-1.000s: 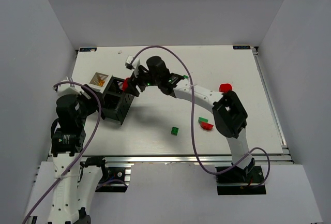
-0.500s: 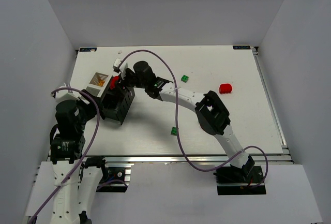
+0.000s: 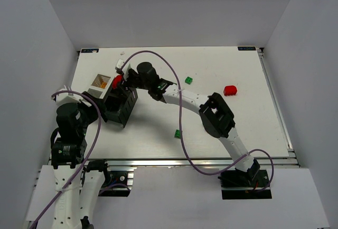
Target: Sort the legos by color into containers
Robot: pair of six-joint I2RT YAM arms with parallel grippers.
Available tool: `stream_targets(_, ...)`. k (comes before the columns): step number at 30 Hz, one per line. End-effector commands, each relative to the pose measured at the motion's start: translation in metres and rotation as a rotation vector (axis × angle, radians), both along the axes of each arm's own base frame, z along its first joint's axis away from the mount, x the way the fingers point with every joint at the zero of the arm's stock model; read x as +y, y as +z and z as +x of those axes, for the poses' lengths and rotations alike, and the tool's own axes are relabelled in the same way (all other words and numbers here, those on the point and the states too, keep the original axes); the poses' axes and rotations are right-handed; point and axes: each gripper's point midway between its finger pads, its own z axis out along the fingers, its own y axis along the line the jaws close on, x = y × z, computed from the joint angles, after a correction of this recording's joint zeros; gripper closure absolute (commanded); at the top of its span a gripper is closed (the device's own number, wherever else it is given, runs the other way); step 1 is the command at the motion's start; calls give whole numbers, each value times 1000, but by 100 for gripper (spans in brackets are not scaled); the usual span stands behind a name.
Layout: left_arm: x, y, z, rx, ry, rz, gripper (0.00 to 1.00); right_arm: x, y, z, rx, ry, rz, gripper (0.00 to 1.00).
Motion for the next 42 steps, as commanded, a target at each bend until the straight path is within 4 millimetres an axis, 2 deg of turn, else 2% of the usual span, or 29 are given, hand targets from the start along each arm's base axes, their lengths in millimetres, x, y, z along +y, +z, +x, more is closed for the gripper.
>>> stream_targets(1, -7, 7, 0, -32, -27, -29, 15, 4, 14, 5, -67, -1, 45, 37)
stream_targets(15, -18, 15, 2, -56, -77, -70, 15, 0, 15, 13, -87, -13, 46, 23)
stream_targets(23, -20, 16, -1, -61, -80, -81, 14, -1, 10, 15, -87, -14, 39, 19)
stream_targets(26, -32, 17, 0, -69, -142, -107, 15, -8, 21, 13, -112, -12, 40, 14)
stream_targets(27, -35, 17, 1, -74, -159, -116, 15, -14, 37, 12, -138, -11, 52, 13)
stream_targets(29, -44, 15, 3, -84, -205, -144, 15, -23, 47, 9, -164, -10, 48, 11)
stream_targets(30, -48, 15, 4, -92, -224, -154, 16, -36, 60, 6, -184, 11, 50, 11)
stream_targets(31, -57, 16, 6, -113, -272, -172, 17, -44, 59, 3, -163, 36, 34, 13)
stream_targets(32, -61, 15, 8, -119, -287, -197, 18, -50, 61, -9, -136, 113, 36, 15)
stream_targets(33, -65, 14, 9, -125, -305, -214, 20, -72, 67, -6, -74, 111, 35, 22)
stream_targets(35, -80, 12, 14, -140, -375, -277, 27, -93, 68, -15, 7, 169, 28, 32)
stream_targets(36, -84, 10, 16, -141, -397, -301, 32, -115, 71, -12, 43, 148, 21, 39)
stream_targets(37, -89, 15, 20, -171, -427, -320, 38, -130, 62, -14, 86, 143, -8, 55)
stream_targets(38, -101, 4, 22, -131, -474, -386, 54, -142, 60, -18, 101, 151, -18, 63)
stream_targets(39, -105, 2, 24, -122, -494, -408, 61, -170, 55, -20, 117, 121, -38, 77)
stream_targets(40, -110, 3, 26, -126, -526, -427, 67, -187, 44, -25, 156, 111, -72, 80)
stream_targets(41, -113, -3, 30, -102, -534, -444, 74, -210, 56, -26, 141, 93, -68, 81)
stream_targets(42, -115, 0, 33, -112, -548, -441, 74, -226, 46, -30, 172, 73, -101, 77)
